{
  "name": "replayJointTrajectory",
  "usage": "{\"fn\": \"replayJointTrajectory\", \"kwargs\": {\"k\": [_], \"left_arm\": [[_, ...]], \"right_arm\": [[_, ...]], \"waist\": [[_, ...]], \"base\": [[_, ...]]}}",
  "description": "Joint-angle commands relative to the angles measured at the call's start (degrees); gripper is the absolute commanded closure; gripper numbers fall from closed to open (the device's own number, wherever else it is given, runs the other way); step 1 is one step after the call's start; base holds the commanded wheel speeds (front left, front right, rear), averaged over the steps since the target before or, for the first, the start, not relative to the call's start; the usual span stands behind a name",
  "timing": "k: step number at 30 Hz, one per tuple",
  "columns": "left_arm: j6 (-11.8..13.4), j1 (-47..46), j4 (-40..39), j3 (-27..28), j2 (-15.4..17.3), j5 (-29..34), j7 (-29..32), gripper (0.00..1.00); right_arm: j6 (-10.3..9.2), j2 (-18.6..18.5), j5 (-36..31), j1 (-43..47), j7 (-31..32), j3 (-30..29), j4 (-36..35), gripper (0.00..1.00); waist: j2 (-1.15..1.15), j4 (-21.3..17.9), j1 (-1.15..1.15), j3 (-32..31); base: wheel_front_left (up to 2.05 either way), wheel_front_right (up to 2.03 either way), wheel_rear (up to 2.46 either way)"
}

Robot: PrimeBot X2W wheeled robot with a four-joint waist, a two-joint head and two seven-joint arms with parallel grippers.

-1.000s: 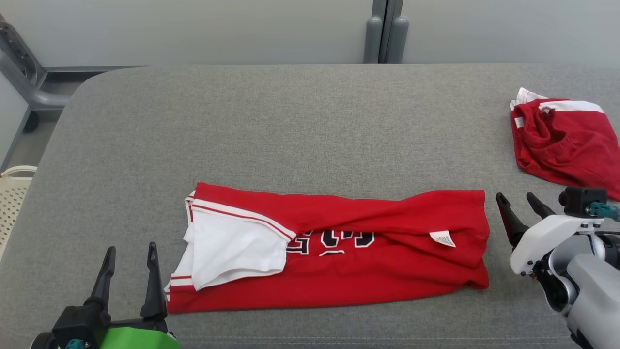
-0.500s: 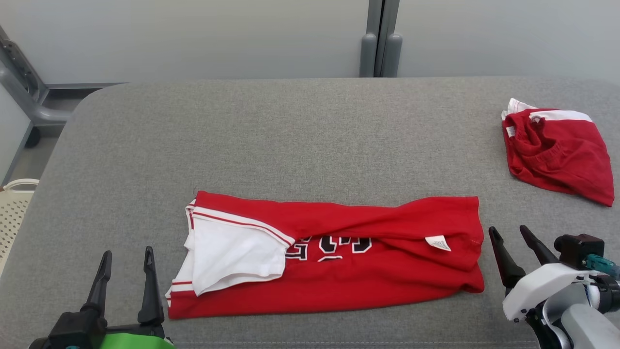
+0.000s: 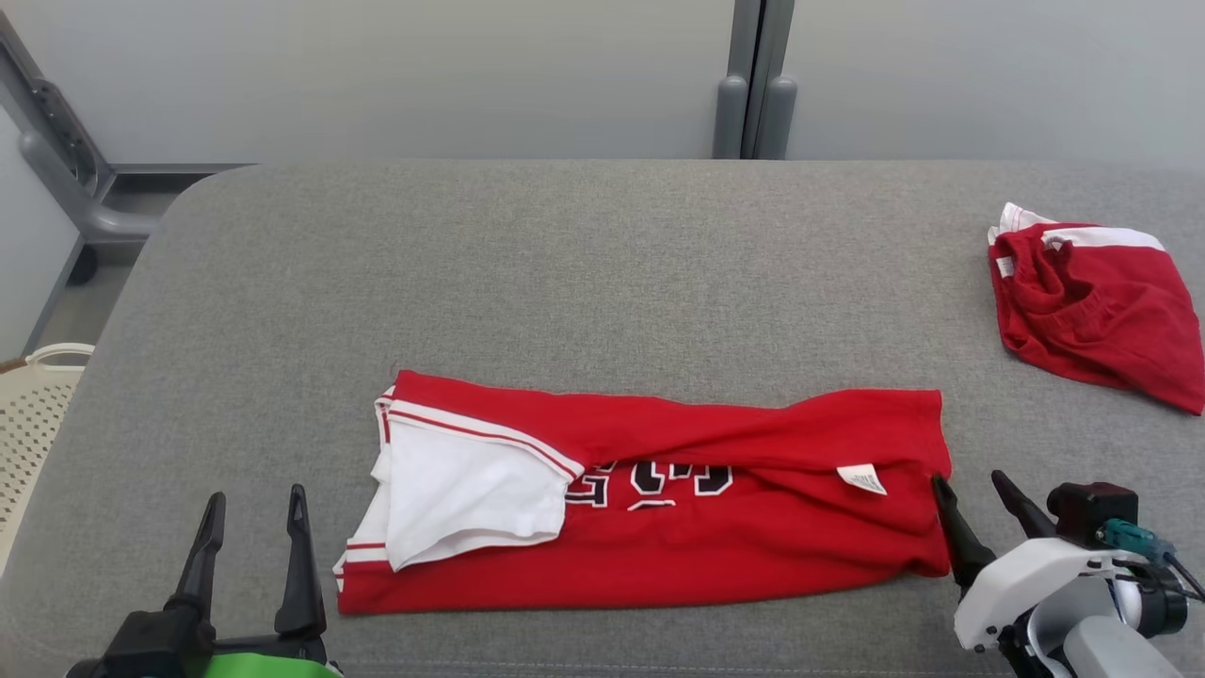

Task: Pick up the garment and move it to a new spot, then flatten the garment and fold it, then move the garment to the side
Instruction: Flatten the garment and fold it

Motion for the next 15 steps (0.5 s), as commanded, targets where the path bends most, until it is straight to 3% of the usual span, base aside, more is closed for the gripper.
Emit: {"fn": "replayJointTrajectory", "kwargs": {"k": [1,15], "left_arm": [[0.4,0.7,-0.1,0.1,0.1,0.1,-0.1,0.0],[0.5,-0.3,0.2,-0.8,0.1,-0.6,-0.1,0.0]], "right_arm": [[-0.07,0.3,0.6,-1.2,0.6,0.3,0.7,0.0],[-0.07,1.6,2.9,-10.4,5.2,3.6,13.7,0.0]], "waist": [[0.0,0.2,0.0,0.0],[0.0,2.2,0.0,1.0]], "base": [[0.0,0.0,0.0],[0.0,0.0,0.0]]}}
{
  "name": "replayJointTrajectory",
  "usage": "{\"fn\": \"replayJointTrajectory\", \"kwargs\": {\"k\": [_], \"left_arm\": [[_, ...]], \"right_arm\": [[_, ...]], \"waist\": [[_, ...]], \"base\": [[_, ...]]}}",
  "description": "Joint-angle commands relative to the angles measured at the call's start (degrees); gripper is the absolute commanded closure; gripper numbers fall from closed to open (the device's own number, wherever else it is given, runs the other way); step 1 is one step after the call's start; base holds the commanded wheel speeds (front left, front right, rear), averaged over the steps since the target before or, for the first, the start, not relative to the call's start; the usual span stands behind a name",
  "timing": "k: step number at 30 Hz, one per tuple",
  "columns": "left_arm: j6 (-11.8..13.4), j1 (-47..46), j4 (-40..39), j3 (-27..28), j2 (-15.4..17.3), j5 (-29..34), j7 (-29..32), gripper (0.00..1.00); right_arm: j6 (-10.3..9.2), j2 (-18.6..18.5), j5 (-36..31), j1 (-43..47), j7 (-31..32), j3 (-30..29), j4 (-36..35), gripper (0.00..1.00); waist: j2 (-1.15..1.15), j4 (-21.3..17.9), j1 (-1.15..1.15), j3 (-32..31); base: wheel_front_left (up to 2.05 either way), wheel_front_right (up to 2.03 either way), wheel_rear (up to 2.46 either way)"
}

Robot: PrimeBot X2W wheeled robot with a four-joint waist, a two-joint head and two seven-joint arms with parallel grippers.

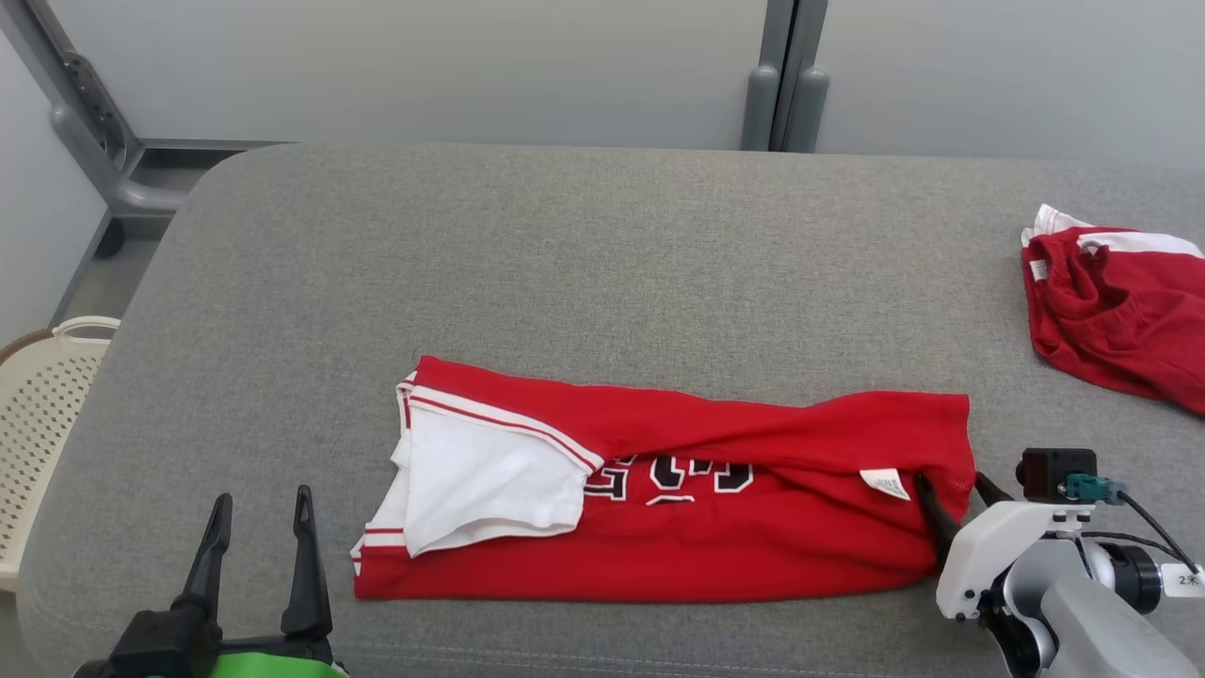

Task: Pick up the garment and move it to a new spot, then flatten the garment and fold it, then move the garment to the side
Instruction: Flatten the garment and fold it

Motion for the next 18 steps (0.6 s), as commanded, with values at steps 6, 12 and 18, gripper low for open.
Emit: {"fn": "replayJointTrajectory", "kwargs": {"k": [6,12,18], "left_arm": [[0.2,-0.1,-0.1,0.2,0.1,-0.3,-0.1,0.0],[0.6,-0.4,0.1,-0.1,0.1,-0.5,-0.1,0.0],[0.3,-1.1,0.4,-0.4,0.1,-0.3,-0.1,0.0]], "right_arm": [[-0.07,0.5,3.6,-2.3,4.1,3.0,4.2,0.0],[-0.07,0.5,6.4,-4.1,6.9,5.7,6.7,0.0],[-0.04,1.6,8.9,-5.9,8.0,8.7,8.4,0.0]], "waist": [[0.0,0.5,0.0,0.2],[0.0,0.0,0.0,0.3],[0.0,0.3,0.0,0.5]], "base": [[0.0,0.0,0.0],[0.0,0.0,0.0],[0.0,0.0,0.0]]}}
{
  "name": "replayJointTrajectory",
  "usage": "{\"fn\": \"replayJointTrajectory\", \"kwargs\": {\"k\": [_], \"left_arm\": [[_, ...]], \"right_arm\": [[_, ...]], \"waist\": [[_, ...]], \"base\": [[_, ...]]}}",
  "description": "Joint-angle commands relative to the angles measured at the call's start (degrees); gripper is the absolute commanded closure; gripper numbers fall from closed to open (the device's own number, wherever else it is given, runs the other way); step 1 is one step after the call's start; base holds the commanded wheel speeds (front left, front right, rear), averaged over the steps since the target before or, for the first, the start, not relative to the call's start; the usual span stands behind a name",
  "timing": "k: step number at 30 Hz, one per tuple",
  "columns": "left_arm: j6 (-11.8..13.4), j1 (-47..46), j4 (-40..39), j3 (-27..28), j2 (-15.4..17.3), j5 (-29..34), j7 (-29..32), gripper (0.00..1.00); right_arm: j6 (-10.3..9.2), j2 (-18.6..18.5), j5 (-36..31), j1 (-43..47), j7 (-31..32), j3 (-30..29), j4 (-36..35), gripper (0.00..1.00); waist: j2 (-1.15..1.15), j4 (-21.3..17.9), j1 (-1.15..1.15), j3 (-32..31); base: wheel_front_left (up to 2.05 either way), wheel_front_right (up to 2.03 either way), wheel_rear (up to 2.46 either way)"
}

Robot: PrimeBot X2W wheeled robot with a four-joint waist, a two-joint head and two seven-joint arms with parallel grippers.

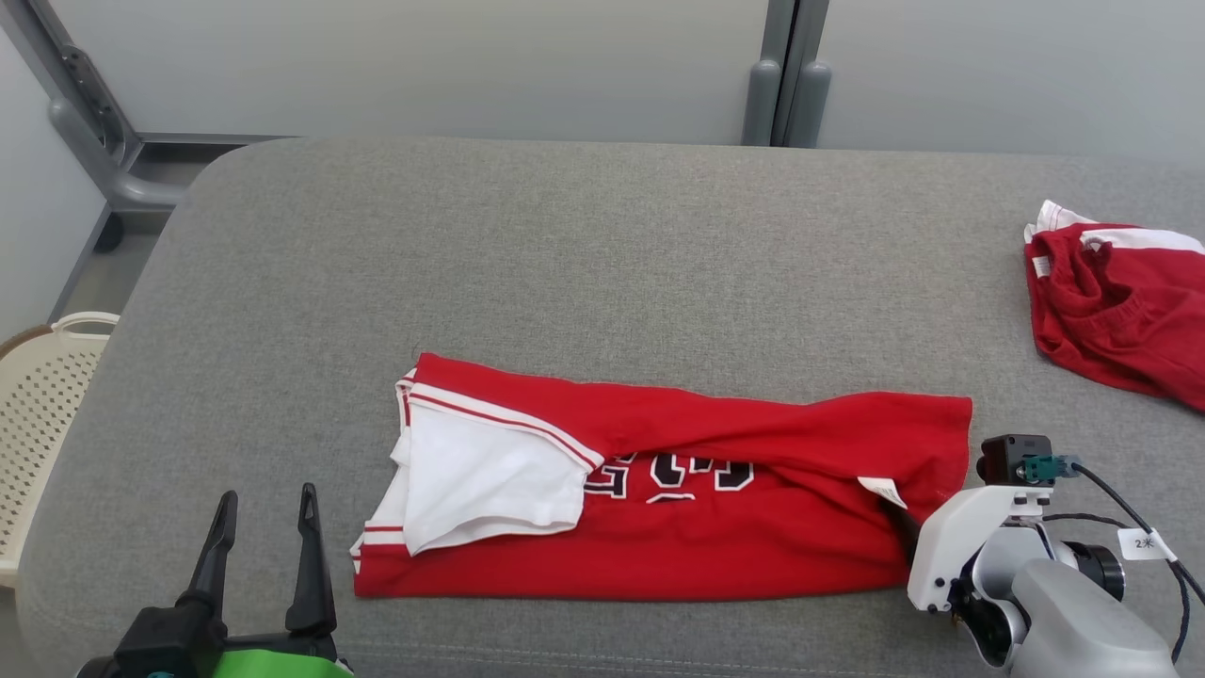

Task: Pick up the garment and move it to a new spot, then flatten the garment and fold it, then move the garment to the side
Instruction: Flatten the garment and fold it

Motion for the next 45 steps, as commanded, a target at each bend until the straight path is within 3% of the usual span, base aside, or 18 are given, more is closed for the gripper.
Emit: {"fn": "replayJointTrajectory", "kwargs": {"k": [1,3,20,24,35,45], "left_arm": [[0.1,-0.9,0.1,0.0,0.1,0.1,-0.1,0.0],[0.0,-0.9,0.2,0.1,0.1,0.1,-0.1,0.0],[0.4,-0.7,0.3,0.0,0.1,-0.6,-0.1,0.0],[0.4,-0.5,0.3,0.0,0.1,-0.7,-0.1,0.0],[0.2,-0.7,0.8,-0.4,0.1,-0.5,-0.1,0.0],[-0.2,-1.2,1.4,-1.8,0.1,-0.8,-0.1,0.0]], "right_arm": [[-0.01,0.3,0.9,-0.2,0.4,0.8,0.7,0.16],[0.0,0.3,1.8,-0.5,-0.6,1.9,0.3,1.0],[-0.06,-9.7,7.4,-2.3,-6.9,4.5,1.0,1.0],[-0.03,-9.9,13.6,-0.3,-5.8,5.7,-6.8,1.0],[-0.01,-16.3,24.6,0.8,-2.7,10.0,-25.2,1.0],[-0.01,-14.8,31.4,0.7,-1.2,13.4,-34.8,1.0]], "waist": [[0.0,0.3,0.0,0.1],[0.0,0.5,0.0,0.2],[0.0,-1.4,0.0,0.6],[0.0,-2.0,0.0,0.5],[0.0,-2.9,0.0,-0.1],[0.0,-0.6,0.0,-0.6]], "base": [[0.0,0.0,0.0],[0.0,0.0,0.0],[0.0,0.0,0.0],[0.0,0.0,0.0],[0.0,0.0,0.0],[0.0,0.0,0.0]]}}
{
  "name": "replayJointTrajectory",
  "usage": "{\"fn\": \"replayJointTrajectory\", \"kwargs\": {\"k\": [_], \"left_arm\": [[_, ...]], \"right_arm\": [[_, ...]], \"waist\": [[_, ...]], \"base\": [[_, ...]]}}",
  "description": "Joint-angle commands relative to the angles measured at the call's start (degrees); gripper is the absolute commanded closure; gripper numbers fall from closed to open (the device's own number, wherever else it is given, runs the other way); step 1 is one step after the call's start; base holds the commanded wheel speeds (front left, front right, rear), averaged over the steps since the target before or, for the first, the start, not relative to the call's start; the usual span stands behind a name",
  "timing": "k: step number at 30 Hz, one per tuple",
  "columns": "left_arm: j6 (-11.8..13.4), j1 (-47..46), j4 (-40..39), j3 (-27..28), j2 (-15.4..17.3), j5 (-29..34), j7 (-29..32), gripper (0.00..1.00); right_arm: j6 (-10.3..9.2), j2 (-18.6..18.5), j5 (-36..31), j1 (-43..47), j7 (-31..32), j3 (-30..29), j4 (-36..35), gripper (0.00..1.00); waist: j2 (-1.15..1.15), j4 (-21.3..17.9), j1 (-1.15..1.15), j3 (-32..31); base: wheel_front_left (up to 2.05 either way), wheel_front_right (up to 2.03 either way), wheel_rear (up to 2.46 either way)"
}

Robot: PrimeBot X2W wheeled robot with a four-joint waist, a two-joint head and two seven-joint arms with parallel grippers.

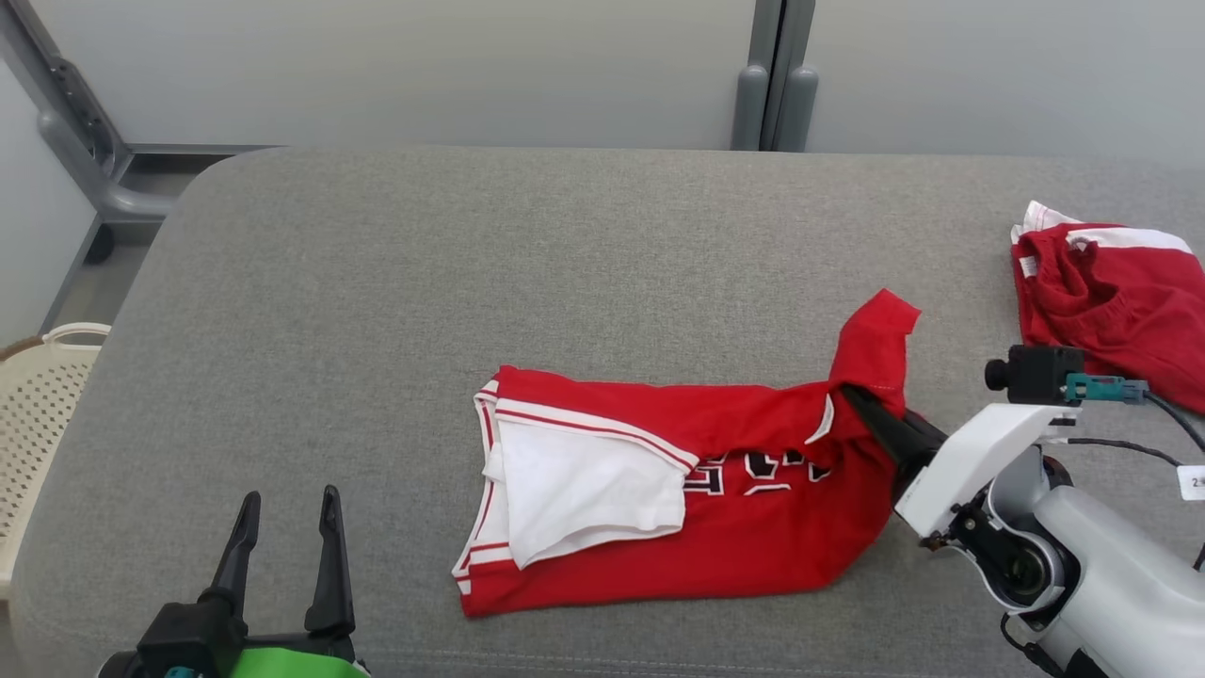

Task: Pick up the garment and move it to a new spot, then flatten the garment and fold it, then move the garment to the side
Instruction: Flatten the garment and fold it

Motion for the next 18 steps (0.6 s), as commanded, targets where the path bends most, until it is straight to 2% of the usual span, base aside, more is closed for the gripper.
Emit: {"fn": "replayJointTrajectory", "kwargs": {"k": [1,4,18], "left_arm": [[-0.1,-0.9,0.1,-0.3,0.1,-0.1,-0.1,0.0],[-0.2,-1.0,0.3,-0.8,0.1,0.0,-0.1,0.0],[-0.3,-2.1,1.0,-3.8,0.1,-0.3,-0.1,0.0]], "right_arm": [[-0.01,0.9,1.1,-0.4,0.1,0.6,-0.8,1.0],[0.0,2.6,1.5,-1.3,0.4,2.0,-0.9,1.0],[-0.01,14.0,1.5,-8.0,-1.7,7.2,7.3,1.0]], "waist": [[0.0,1.1,0.0,-0.3],[0.0,2.2,0.0,-0.5],[0.0,7.7,0.0,-0.7]], "base": [[0.0,0.0,0.0],[0.0,0.0,0.0],[0.0,0.0,0.0]]}}
